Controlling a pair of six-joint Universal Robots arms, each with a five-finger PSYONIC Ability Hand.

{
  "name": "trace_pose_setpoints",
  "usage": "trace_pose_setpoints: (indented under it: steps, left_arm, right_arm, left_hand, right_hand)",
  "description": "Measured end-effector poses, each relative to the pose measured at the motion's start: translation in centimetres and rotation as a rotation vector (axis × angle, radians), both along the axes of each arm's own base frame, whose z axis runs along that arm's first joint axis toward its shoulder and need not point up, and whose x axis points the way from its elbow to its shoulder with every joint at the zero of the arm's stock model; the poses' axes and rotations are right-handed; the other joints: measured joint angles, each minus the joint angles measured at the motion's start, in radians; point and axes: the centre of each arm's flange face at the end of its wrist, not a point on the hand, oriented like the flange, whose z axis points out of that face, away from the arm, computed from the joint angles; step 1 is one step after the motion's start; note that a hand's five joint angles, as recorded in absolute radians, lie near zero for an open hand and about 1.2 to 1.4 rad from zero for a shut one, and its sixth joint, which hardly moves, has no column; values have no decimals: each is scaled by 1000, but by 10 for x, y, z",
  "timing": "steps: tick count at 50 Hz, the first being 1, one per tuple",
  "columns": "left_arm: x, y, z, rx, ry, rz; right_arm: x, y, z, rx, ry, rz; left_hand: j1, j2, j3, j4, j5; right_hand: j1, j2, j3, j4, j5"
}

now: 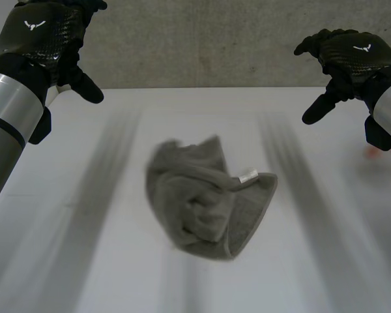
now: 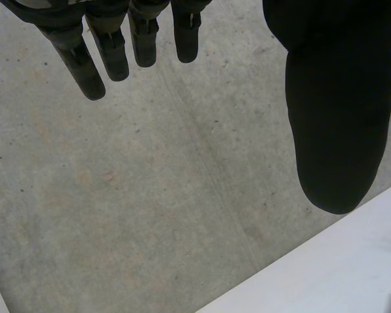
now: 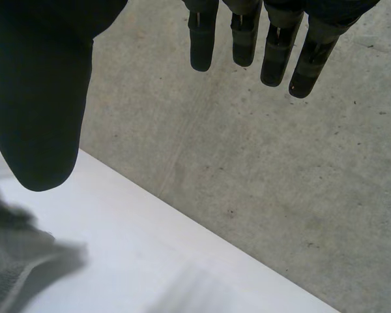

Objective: Fold the towel.

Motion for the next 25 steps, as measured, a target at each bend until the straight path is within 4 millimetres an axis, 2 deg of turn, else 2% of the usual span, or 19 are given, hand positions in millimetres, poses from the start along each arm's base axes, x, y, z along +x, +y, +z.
trace_pose_setpoints:
  steps: [18,25]
  left_arm:
    - [-1,-4,-6,16,-9,-4]
    - [-10,-14,-27,75,-44,-55]
  right_arm:
    - [1,-2,-5,12,10,3]
    - [6,-6,-23,51,65,18]
  left_hand:
    - [46,53,52,51,30]
    - [99,110,109,109,89]
  right_hand:
    - [0,0,0,0,0]
    - [0,0,0,0,0]
